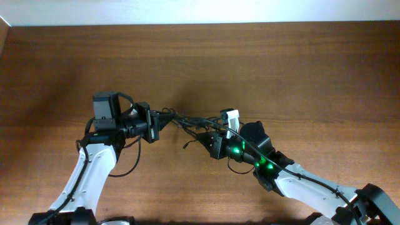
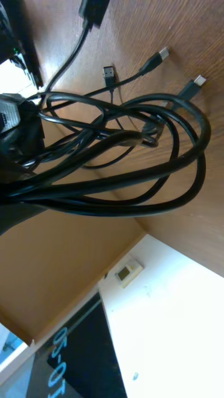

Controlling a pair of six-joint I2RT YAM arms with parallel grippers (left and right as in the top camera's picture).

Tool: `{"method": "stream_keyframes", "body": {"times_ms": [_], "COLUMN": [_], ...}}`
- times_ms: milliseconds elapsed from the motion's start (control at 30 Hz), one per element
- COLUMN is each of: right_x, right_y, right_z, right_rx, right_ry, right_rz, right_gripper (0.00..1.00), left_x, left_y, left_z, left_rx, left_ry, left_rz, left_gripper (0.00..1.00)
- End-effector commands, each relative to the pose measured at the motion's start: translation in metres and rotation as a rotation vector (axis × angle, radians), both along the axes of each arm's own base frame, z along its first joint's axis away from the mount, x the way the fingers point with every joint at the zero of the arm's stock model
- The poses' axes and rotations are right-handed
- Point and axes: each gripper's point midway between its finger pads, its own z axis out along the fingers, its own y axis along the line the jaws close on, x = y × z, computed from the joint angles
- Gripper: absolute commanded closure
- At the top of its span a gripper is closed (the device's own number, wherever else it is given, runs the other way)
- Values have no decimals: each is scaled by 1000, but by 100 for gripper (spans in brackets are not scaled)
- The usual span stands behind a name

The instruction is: Untangle cables

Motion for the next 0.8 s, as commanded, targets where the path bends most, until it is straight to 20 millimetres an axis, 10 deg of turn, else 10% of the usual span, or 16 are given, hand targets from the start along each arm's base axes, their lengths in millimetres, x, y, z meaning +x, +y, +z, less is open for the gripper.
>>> {"method": "stream_keyframes", "body": {"times_ms": [0,167,300,433,567,767], "right_x": [-24,-58,-68,-62,-60,-31], "right_y": [11,-4,-11,-17,-18,-56], "right_z": [-1,-47,-60,-67,-63,-40], "right_rx": [-20,-160,-203,-243,-238,-208], "right_ry": [-73,103,165,170,157,159], "right_rz": [185,282,291,249,242,100], "right_gripper": [96,96,96,95,56,41], "left_x": [12,46,35,8,-12,3], "left_y": [-1,5,-8,-20,-26,-20], "left_z": [12,80,130,130,129,91], "left_rx": [107,227,210,189,182,267], "left_ry": [-239,-827,-1166,-1326,-1481,-1311], "left_rz": [-65,-114,-216,-399,-527,-471], "left_gripper": [100,100,100,100,100,100]}}
